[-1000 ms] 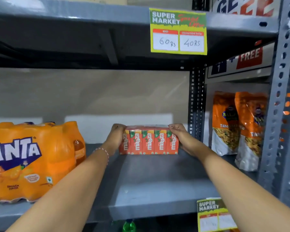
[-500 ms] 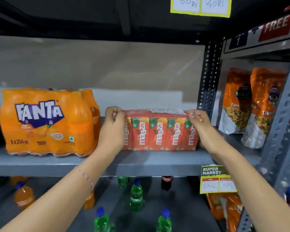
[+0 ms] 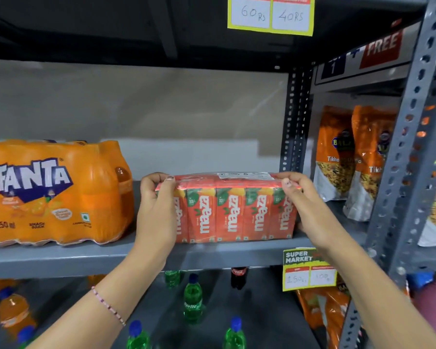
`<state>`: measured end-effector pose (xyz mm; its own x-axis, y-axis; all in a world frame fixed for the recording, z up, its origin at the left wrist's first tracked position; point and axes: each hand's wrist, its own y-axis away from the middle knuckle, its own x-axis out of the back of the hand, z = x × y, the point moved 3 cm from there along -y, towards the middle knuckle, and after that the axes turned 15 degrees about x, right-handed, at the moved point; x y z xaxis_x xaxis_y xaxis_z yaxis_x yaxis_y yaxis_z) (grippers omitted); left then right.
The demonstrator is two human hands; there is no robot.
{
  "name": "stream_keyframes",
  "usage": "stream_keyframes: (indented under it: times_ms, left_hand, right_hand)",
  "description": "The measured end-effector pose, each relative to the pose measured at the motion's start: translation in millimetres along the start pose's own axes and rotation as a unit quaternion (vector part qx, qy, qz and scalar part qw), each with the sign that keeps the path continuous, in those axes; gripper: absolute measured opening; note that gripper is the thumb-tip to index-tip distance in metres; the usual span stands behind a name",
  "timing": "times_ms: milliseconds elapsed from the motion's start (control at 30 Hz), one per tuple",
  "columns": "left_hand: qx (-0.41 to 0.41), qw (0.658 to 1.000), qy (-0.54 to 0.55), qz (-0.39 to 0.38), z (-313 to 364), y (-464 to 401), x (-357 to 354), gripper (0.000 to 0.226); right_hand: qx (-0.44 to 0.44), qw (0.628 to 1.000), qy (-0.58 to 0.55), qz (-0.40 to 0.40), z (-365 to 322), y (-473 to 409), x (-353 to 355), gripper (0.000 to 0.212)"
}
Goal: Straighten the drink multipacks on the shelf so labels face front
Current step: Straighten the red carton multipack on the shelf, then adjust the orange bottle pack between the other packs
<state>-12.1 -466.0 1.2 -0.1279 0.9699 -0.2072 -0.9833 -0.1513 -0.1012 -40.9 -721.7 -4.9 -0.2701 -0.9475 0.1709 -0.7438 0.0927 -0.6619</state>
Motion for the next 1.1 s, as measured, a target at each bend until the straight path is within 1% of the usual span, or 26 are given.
stream_keyframes:
  times_ms: [100, 167, 233, 333, 467, 500, 533, 567, 600, 633, 667, 700, 733, 767, 800, 833, 867, 900, 933, 967, 1000, 1067, 1100]
  left_hand:
    - [0.015, 1.000, -0.009, -0.013, -5, 4, -17, 0.008]
    - [0.010, 1.000, -0.008, -0.025, -8, 6, -30, 0.007]
    - [0.013, 0.999, 0.000, -0.042, -11, 7, -44, 0.009]
    - [0.015, 0.998, 0.019, -0.057, -15, 8, -57, 0.009]
    - [0.017, 0.997, 0.019, -0.070, -22, 4, -60, 0.006]
    - [0.019, 0.996, 0.022, -0.082, -22, 4, -59, 0.004]
    - [0.006, 0.996, 0.016, -0.084, -21, 6, -56, 0.010]
    - [-0.030, 0.997, -0.005, -0.071, -18, 9, -47, 0.020]
    - [-0.098, 0.994, -0.028, -0.043, -12, 14, -33, 0.029]
    - [-0.186, 0.982, -0.039, -0.009, 0, 21, -15, 0.035]
    - [-0.276, 0.960, -0.041, 0.016, 13, 28, 5, 0.038]
    - [-0.348, 0.934, -0.055, 0.058, 24, 27, 35, 0.038]
    - [-0.385, 0.913, -0.073, 0.114, 30, 18, 68, 0.038]
    - [-0.385, 0.904, -0.091, 0.164, 33, 0, 109, 0.041]
    - [-0.350, 0.908, -0.104, 0.205, 38, -17, 148, 0.050]
    - [-0.295, 0.918, -0.111, 0.241, 41, -33, 187, 0.064]
    - [-0.233, 0.927, -0.123, 0.266, 43, -42, 217, 0.075]
    - [-0.180, 0.938, -0.134, 0.264, 40, -49, 236, 0.078]
    - [-0.131, 0.950, -0.159, 0.237, 42, -54, 250, 0.077]
    - [-0.084, 0.958, -0.190, 0.199, 37, -59, 254, 0.079]
    - [-0.048, 0.959, -0.217, 0.174, 34, -63, 259, 0.085]
    - [-0.010, 0.954, -0.258, 0.149, 30, -66, 271, 0.095]
    - [-0.005, 0.953, -0.269, 0.142, 31, -65, 274, 0.097]
  right_hand:
    - [-0.003, 0.999, -0.015, 0.038, -2, 3, 17, 0.023]
    - [-0.001, 0.998, -0.013, 0.057, -1, 5, 29, 0.021]
    - [-0.008, 0.997, -0.013, 0.074, 0, 6, 39, 0.023]
    - [-0.018, 0.995, -0.022, 0.092, 2, 9, 49, 0.034]
    - [-0.029, 0.993, -0.032, 0.114, 0, 12, 44, 0.030]
    - [-0.029, 0.992, -0.019, 0.122, -2, 14, 40, 0.031]
    - [-0.025, 0.991, 0.011, 0.131, -6, 18, 34, 0.036]
    - [-0.015, 0.986, 0.056, 0.155, -10, 24, 28, 0.042]
    - [0.011, 0.976, 0.113, 0.185, -17, 31, 20, 0.047]
    - [0.063, 0.959, 0.168, 0.217, -26, 39, 10, 0.050]
    - [0.123, 0.938, 0.216, 0.242, -38, 49, -4, 0.049]
    - [0.177, 0.921, 0.238, 0.252, -48, 57, -30, 0.047]
    - [0.224, 0.913, 0.241, 0.243, -56, 63, -53, 0.043]
    - [0.254, 0.917, 0.226, 0.209, -58, 67, -82, 0.039]
    - [0.252, 0.935, 0.194, 0.156, -63, 68, -113, 0.037]
    - [0.214, 0.959, 0.161, 0.089, -66, 66, -144, 0.038]
    - [0.154, 0.980, 0.129, 0.016, -70, 63, -175, 0.042]
    - [0.090, 0.987, 0.124, -0.050, -68, 59, -198, 0.049]
    - [0.046, 0.985, 0.140, -0.091, -66, 52, -221, 0.057]
    - [0.029, 0.977, 0.174, -0.124, -63, 46, -234, 0.062]
    - [0.019, 0.968, 0.206, -0.145, -63, 39, -245, 0.066]
    - [0.011, 0.959, 0.243, -0.146, -66, 31, -262, 0.068]
    - [0.006, 0.959, 0.247, -0.137, -64, 30, -266, 0.067]
